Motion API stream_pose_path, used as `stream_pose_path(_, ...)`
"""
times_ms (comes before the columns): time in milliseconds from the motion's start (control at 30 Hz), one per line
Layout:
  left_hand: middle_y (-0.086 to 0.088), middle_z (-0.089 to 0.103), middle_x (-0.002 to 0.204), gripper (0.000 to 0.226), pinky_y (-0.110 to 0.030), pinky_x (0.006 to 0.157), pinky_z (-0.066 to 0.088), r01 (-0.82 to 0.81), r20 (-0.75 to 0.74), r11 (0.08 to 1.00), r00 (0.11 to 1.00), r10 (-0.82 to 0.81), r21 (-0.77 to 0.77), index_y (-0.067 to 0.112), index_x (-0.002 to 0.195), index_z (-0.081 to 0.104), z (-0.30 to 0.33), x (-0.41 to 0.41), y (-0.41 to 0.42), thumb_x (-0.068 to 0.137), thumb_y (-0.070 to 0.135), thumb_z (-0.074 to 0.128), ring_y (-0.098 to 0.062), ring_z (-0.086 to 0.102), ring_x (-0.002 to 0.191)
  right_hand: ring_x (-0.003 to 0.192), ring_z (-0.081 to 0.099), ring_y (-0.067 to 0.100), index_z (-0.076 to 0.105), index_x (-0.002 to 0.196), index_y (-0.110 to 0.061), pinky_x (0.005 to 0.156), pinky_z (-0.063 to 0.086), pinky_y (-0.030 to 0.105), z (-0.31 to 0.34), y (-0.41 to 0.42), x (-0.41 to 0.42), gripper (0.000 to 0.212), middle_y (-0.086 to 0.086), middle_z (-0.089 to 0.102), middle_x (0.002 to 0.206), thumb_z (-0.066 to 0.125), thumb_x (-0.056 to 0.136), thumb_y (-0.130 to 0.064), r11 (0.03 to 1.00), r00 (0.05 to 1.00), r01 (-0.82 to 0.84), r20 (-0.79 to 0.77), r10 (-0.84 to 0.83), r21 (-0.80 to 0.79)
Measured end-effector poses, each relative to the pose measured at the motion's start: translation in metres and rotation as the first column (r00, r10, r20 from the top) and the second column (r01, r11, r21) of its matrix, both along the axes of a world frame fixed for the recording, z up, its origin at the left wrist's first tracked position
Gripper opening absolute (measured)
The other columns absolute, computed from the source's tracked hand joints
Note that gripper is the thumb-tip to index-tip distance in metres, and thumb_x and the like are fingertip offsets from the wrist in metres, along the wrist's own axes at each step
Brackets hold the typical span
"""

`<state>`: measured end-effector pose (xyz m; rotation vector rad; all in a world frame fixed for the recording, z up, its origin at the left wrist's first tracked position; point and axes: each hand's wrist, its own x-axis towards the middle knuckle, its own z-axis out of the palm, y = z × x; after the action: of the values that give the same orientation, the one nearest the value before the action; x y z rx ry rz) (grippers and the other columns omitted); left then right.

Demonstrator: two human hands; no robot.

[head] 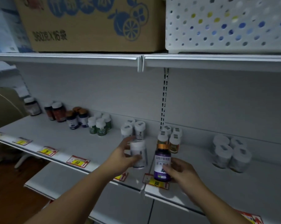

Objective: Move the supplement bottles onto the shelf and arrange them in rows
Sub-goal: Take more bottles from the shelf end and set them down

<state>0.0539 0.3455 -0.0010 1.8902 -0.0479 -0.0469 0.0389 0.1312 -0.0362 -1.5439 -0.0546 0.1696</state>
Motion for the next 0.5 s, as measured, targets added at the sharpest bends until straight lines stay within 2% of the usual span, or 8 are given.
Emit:
stream_pose_path(67, -0.008, 0.058, 0.116, 0.049, -0.041, 0.082, 0.058, -0.065, 0.083, 0.990, 0.995, 0.056, 0.122, 0.026, 0.124, 0.047, -0.004, 0.023, -0.002, 0.082, 0.010, 0.067, -0.027, 0.067, 0.092, 0.088, 0.072, 0.012, 0.068, 0.100, -0.022, 0.080, 0.055, 0.029, 0.001, 0.001, 0.014, 0.021, -0.006, 0.076, 0.092, 0.069, 0.080, -0.013, 0.999, 1.000, -0.026, 0.000, 0.026, -0.023)
stream_pose_path(133, -0.004, 0.056, 0.118, 0.048, -0.040, 0.085, 0.055, -0.140, 0.139, 0.950, 0.985, 0.105, 0.279, 0.026, 0.122, 0.050, -0.007, 0.048, -0.003, 0.079, 0.017, 0.070, -0.025, 0.063, 0.097, 0.089, 0.071, 0.008, 0.067, 0.100, -0.027, 0.083, 0.054, 0.029, 0.005, 0.004, 0.029, 0.021, -0.010, 0.075, 0.094, 0.069, 0.081, -0.016, 0.997, 0.998, -0.049, 0.022, 0.051, -0.066)
stream_pose_path(233, -0.006, 0.058, 0.122, 0.048, -0.032, 0.088, 0.046, -0.199, 0.280, 0.827, 0.959, 0.053, 0.526, 0.025, 0.120, 0.054, -0.010, 0.083, -0.004, 0.075, 0.024, 0.071, -0.025, 0.057, 0.106, 0.089, 0.070, 0.004, 0.065, 0.096, -0.032, 0.080, 0.055, 0.024, 0.010, 0.007, 0.048, 0.021, -0.015, 0.075, 0.089, 0.066, 0.084, -0.016, 0.994, 0.995, -0.070, 0.071, 0.076, -0.081)
stream_pose_path(400, -0.007, 0.062, 0.117, 0.047, -0.031, 0.089, 0.041, -0.263, 0.356, 0.629, 0.934, -0.025, 0.732, 0.024, 0.120, 0.055, -0.018, 0.120, -0.005, 0.075, 0.032, 0.066, -0.026, 0.053, 0.110, 0.088, 0.070, 0.003, 0.065, 0.095, -0.031, 0.072, 0.056, 0.019, 0.010, 0.008, 0.073, 0.023, -0.018, 0.075, 0.087, 0.066, 0.083, -0.011, 0.997, 0.995, -0.044, 0.092, 0.049, -0.059)
stream_pose_path(500, -0.008, 0.063, 0.116, 0.048, -0.033, 0.088, 0.042, -0.236, 0.333, 0.513, 0.937, -0.104, 0.825, 0.024, 0.121, 0.055, -0.026, 0.131, -0.003, 0.076, 0.037, 0.064, -0.028, 0.053, 0.110, 0.087, 0.071, 0.006, 0.066, 0.094, -0.027, 0.069, 0.056, 0.019, 0.011, 0.010, 0.081, 0.023, -0.015, 0.076, 0.085, 0.065, 0.083, -0.008, 0.999, 0.996, -0.032, 0.078, 0.034, -0.031)
